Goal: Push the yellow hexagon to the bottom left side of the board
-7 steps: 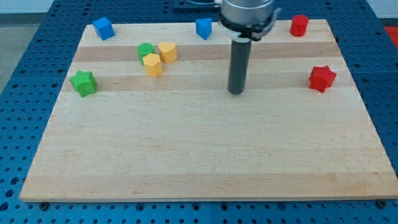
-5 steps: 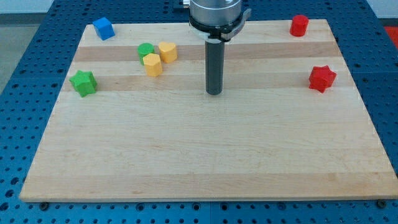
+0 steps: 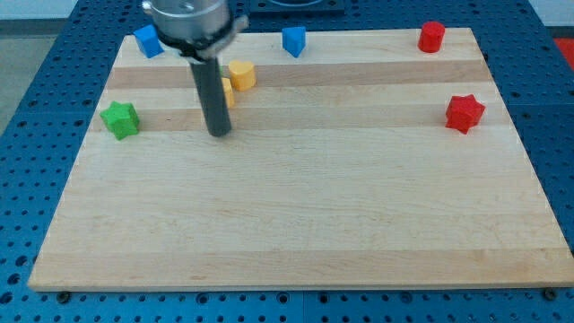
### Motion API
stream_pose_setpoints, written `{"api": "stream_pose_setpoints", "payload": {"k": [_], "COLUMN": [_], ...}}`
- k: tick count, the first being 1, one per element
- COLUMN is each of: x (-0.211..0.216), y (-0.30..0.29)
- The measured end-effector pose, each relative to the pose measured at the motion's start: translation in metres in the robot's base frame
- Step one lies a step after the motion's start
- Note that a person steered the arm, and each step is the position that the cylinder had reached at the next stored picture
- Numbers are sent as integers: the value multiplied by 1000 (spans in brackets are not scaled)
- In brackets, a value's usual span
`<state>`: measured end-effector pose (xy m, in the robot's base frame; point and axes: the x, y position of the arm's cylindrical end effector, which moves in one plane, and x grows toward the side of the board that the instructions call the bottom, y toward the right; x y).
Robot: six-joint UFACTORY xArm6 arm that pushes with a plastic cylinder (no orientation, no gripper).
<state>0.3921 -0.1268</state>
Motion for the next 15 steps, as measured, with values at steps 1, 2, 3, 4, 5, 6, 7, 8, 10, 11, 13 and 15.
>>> {"api": "stream_pose_setpoints", "payload": {"k": [1, 2, 3, 4, 5, 6, 7, 8, 10, 11, 13, 15], "x": [-24, -42, -71, -71, -62, -41, -30, -9, 37, 30, 23, 73], "y": [-27, -42, -31, 7, 50, 82, 78, 76, 70, 58, 27, 17]}}
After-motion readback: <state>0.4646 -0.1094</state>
